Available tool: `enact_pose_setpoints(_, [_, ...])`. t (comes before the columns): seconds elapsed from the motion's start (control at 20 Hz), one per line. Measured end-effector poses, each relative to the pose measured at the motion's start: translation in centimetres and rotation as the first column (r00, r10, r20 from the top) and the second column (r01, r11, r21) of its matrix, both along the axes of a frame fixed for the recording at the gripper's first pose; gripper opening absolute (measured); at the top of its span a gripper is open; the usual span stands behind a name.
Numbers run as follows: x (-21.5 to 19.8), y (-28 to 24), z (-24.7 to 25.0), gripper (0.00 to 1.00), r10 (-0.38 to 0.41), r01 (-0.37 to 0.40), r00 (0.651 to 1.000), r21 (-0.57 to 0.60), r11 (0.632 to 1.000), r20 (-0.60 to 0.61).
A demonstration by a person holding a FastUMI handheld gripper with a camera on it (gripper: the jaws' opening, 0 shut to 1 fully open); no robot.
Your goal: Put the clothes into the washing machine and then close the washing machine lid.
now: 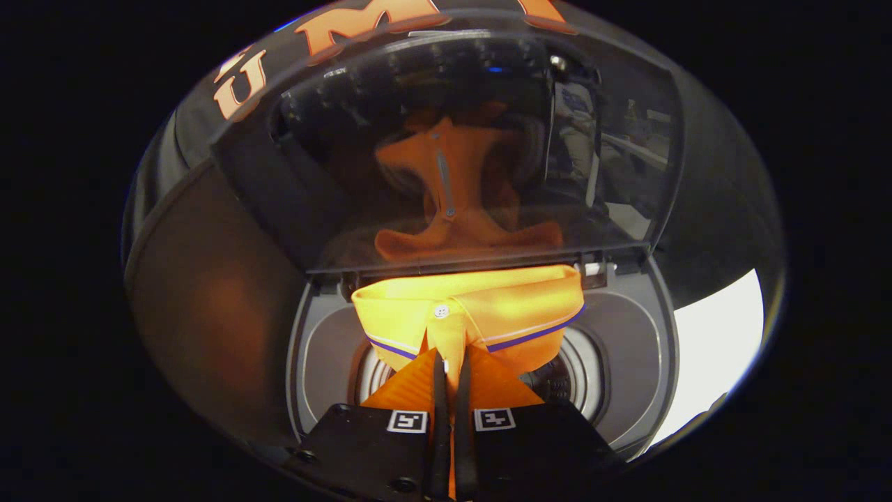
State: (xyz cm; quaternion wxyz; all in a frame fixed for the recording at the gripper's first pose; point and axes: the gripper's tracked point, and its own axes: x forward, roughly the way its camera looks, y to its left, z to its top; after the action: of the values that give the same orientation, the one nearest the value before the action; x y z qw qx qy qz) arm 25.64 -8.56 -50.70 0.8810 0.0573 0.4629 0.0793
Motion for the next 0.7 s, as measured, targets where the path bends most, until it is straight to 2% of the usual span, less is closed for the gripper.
enact_pose_setpoints(0.3, [-1.4,-0.5,-5.9,0.11,-0.015,0.009,0.994,-0.049,0.999,-0.109])
enact_pose_setpoints(0.6, [-1.8,-1.0,-7.6,0.11,-0.044,0.033,0.988,-0.074,0.997,-0.145])
enact_pose_setpoints(0.65, [-2.1,-1.2,-7.7,0.12,-0.047,0.035,0.987,-0.083,0.996,-0.154])
enact_pose_setpoints(0.7, [-2.0,-1.2,-7.8,0.17,-0.052,0.038,0.987,-0.087,0.995,-0.154])
